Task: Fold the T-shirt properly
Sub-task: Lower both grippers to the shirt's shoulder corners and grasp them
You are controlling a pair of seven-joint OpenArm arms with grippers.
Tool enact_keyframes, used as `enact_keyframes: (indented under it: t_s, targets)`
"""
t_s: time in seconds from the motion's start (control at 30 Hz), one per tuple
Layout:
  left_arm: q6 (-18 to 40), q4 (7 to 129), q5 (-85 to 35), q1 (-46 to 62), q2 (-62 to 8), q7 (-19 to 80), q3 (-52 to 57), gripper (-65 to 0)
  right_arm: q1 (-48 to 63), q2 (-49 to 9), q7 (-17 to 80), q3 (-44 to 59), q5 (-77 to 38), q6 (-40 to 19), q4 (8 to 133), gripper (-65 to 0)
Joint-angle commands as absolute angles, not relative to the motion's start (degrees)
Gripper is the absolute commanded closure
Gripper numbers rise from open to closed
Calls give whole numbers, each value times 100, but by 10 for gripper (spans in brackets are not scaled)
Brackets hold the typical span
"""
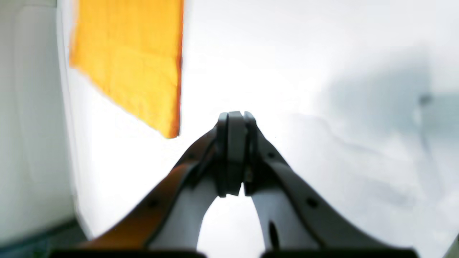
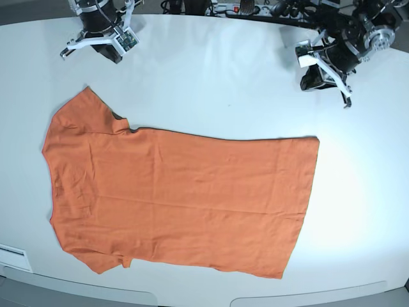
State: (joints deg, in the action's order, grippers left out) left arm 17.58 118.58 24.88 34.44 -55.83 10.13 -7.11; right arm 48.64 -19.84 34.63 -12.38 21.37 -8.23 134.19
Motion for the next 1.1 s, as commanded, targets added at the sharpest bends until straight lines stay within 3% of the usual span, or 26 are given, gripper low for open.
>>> enact_keyframes:
  t_s: [0.0,0.1,0.17,0.3,0.6,0.97,1.03,1.07]
  targets:
    - [1741,11738,2471,3245,-5732,821,-672,-130,4866,-2016,3365,-1227,2182,-749,13500,0]
    - [1918,11102,2167,2655,-5861,257,-674,-387,4856,-2016,3356,-1227,2182,-749,13500,0]
    - [2099,10696,1850,2246,-5894,-121,-709,-435,4856,-2016,3356,-1227,2178,-751,13500,0]
    - [2506,9990,1835,1339,-5996,-434,-1330,-435,4853,-2016,3336,-1227,2176,-749,13500,0]
    - [1984,8971,2320,-1015,-5994,-427,-4062,-435,4858,-2016,3301,-1227,1962,-751,13500,0]
    - [2189,8329,2349,-2167,-5454,-427,-5341,-434,4856,-2016,3299,-1227,1964,-753,13500,0]
    - [2248,8313,2340,-2176,-5406,-432,-5369,-368,4856,-2016,3301,-1227,1966,-755,13500,0]
    - [2324,8329,2324,-2176,-5395,-427,-5367,-274,4856,-2016,3299,-1227,1966,-755,13500,0]
